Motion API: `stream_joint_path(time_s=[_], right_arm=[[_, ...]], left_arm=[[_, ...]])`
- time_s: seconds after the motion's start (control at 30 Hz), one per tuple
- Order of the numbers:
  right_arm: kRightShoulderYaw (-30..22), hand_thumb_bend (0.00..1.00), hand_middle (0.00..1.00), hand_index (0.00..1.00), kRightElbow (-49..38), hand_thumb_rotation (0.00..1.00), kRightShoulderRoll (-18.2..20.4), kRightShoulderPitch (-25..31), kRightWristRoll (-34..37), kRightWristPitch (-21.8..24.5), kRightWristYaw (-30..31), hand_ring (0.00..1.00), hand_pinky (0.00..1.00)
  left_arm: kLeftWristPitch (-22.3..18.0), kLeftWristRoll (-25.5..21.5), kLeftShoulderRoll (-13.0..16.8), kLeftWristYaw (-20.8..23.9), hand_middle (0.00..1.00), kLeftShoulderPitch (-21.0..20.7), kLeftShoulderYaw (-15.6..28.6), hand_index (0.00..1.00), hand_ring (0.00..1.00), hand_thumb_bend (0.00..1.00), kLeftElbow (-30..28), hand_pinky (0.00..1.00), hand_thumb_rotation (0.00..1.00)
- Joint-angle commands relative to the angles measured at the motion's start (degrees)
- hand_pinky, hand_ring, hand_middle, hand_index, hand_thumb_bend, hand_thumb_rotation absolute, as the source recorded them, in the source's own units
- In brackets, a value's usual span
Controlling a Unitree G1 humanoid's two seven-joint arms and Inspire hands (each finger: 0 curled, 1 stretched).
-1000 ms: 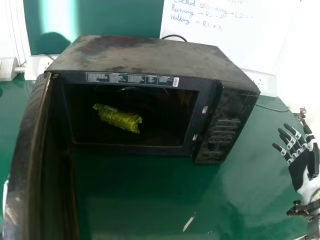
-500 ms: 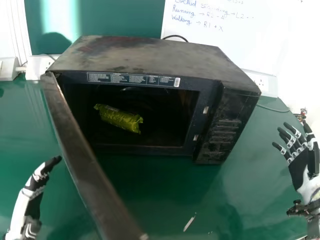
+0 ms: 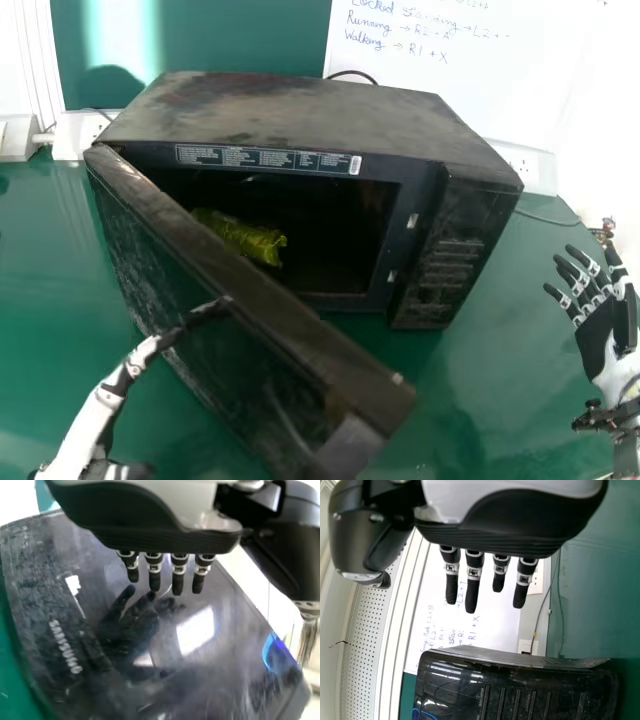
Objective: Put biscuit inside oven
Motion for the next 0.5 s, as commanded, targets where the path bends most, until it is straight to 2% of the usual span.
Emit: stream_joint_path(time_s=[0.0, 0.07, 0.13, 0.23, 0.33, 0.47], right_arm=[[0.01, 0.69, 0.82, 0.85, -0.53, 1.00, 0.32, 0.67, 0.35, -0.35, 0.28, 0.83, 0.85], [-0.08, 0.69, 0.82, 0.84, -0.47, 1.00, 0.41, 0.56, 0.43, -0.09, 0.00, 0.83, 0.85], [-0.09, 0.69, 0.83, 0.85, -0.52, 1.00, 0.46, 0.55, 0.56, 0.04, -0.01, 0.83, 0.86], [0.05, 0.69, 0.84, 0.86, -0.24, 1.00, 0.35, 0.60, 0.51, -0.31, 0.50, 0.84, 0.87], [0.15, 0.71, 0.84, 0.86, -0.14, 1.00, 0.41, 0.56, 0.17, -0.58, 0.49, 0.84, 0.87], [0.34, 0.72, 0.83, 0.86, -0.28, 1.00, 0.71, 0.56, -0.24, -0.86, 0.07, 0.84, 0.87]], left_arm=[[-1.20, 3.05, 1.07, 0.64, 1.00, -0.58, 2.08, 1.00, 1.00, 0.98, -0.88, 1.00, 0.97], [-0.84, 4.67, 0.87, 1.46, 1.00, -1.34, 2.36, 1.00, 1.00, 0.99, -1.74, 0.99, 0.99], [-0.09, 6.05, 0.83, 2.11, 1.00, -1.82, 2.51, 1.00, 1.00, 0.95, -2.74, 0.96, 1.00], [1.36, 6.86, 1.75, 2.36, 1.00, -2.26, 2.14, 1.00, 1.00, 0.91, -4.17, 0.98, 1.00], [4.51, 9.36, 2.30, 2.51, 1.00, -1.94, 2.86, 1.00, 1.00, 0.96, -7.61, 1.00, 1.00], [6.42, 12.67, 2.74, 3.61, 1.00, -2.35, 3.77, 1.00, 0.97, 0.93, -10.39, 0.96, 1.00]])
